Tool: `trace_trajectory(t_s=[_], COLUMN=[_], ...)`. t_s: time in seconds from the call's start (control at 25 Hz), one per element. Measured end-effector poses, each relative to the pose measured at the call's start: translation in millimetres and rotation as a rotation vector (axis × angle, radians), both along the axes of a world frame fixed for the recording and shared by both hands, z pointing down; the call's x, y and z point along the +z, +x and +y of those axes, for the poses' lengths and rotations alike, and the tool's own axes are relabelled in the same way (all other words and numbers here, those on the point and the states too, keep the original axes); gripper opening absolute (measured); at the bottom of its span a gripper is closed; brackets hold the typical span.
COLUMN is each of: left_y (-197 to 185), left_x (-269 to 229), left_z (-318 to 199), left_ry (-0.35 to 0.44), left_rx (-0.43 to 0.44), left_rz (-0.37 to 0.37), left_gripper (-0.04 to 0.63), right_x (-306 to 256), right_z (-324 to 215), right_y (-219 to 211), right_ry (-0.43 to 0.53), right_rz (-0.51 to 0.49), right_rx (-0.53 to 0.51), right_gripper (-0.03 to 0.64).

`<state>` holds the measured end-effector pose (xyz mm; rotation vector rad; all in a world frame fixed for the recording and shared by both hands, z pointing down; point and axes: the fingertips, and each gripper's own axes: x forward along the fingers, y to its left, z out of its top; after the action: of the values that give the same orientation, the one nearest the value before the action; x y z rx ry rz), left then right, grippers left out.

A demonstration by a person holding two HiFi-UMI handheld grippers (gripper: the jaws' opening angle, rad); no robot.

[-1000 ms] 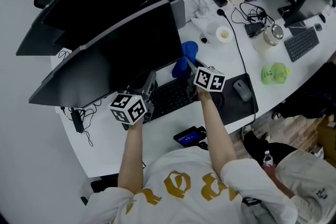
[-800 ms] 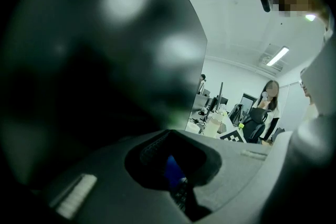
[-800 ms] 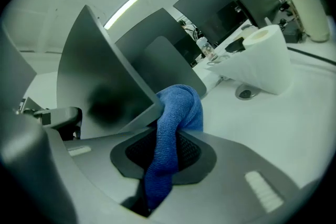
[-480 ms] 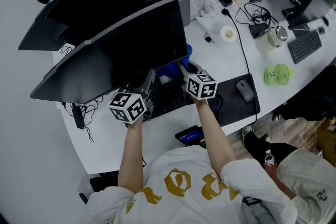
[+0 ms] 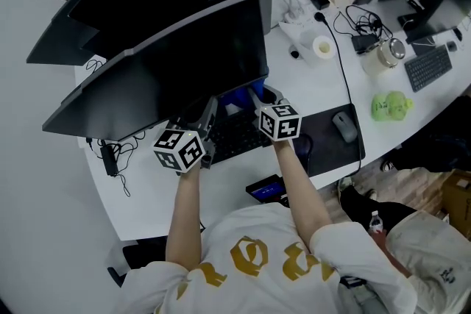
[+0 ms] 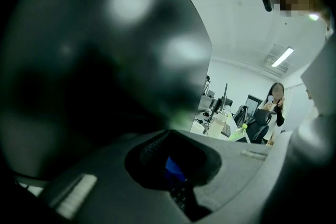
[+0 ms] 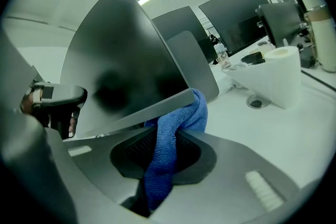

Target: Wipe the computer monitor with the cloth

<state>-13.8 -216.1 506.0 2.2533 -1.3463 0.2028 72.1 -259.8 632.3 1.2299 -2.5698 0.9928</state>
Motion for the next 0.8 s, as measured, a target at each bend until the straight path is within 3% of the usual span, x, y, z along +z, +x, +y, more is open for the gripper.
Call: trace_trajectory(t_s=[0.8], left_y=[-48], left_x=[8], left_z=[29], left_ry=[-0.021], left_rx=[-0.087], left_rz=[0.011], left_gripper=[0.0], right_x=[2], right_z=[21], right_y=[-38], right_ry=[-0.005], right_rz=[0.026], right_rx=[-0.084], right_gripper=[0.095])
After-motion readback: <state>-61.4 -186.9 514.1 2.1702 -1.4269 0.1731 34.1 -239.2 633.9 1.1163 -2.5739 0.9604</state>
